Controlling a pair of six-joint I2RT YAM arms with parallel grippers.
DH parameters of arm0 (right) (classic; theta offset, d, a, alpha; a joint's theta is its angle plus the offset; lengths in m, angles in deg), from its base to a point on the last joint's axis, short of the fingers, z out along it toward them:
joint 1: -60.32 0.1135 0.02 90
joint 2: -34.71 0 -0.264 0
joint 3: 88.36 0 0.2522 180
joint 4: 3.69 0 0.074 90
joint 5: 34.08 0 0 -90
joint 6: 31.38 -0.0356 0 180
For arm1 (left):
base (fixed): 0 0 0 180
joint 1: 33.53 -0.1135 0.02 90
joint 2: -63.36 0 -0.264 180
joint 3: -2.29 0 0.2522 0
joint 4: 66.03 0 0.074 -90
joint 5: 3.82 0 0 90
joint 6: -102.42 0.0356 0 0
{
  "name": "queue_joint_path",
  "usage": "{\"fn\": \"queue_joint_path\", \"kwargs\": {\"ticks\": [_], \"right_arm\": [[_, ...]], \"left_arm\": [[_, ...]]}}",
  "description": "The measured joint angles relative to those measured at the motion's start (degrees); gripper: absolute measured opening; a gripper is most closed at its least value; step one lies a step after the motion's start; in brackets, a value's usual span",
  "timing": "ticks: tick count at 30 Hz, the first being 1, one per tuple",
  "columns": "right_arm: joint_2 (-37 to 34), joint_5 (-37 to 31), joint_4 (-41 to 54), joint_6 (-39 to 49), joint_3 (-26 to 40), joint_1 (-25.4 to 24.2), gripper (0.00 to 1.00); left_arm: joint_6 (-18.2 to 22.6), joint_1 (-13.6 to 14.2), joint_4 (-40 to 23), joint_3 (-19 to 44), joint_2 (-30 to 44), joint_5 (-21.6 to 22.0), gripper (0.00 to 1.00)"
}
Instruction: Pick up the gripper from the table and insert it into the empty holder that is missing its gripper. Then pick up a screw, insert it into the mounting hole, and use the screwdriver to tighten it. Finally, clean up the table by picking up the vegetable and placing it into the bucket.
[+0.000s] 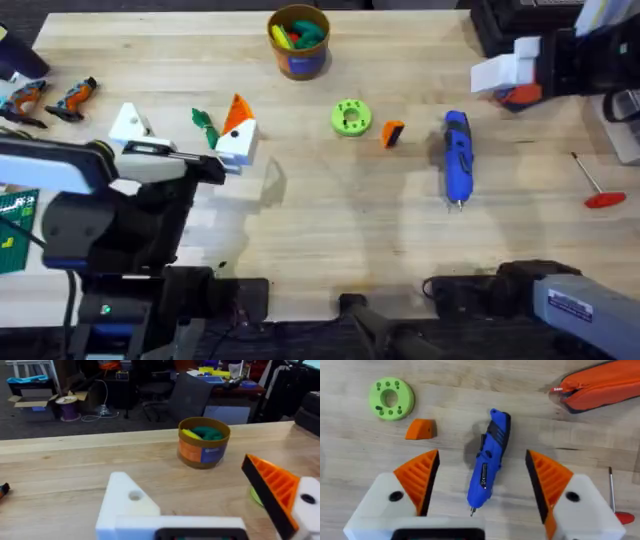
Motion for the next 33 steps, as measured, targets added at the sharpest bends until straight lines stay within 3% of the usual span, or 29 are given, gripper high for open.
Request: {"fn": "queue_joint_path", "kwargs": {"ticks": [5, 10, 22, 27, 33], "right_arm": [[0.0, 0.0, 0.0, 0.0, 0.0, 0.0, 0.989], [0.0, 0.0, 0.0, 0.0, 0.0, 0.0, 0.989], [0.0, 0.0, 0.0, 0.0, 0.0, 0.0, 0.989], [0.0, 0.0, 0.0, 0.0, 0.0, 0.0, 0.988], [0.0, 0.0, 0.0, 0.0, 0.0, 0.0, 0.990]], "left_arm": [[-0.9, 0.2, 2.3, -3.7, -2.0, 0.0, 0.986], [-4.5, 0.2, 1.2, -7.2, -7.0, -0.1, 0.985], [-7.5, 0.5, 1.9, -7.5, -8.5, -2.0, 0.986], [-11.3, 0.7, 4.0, -7.5, -8.5, -7.1, 0.986], [-13.0, 1.7, 4.0, -7.5, -8.5, -21.6, 0.987]]}}
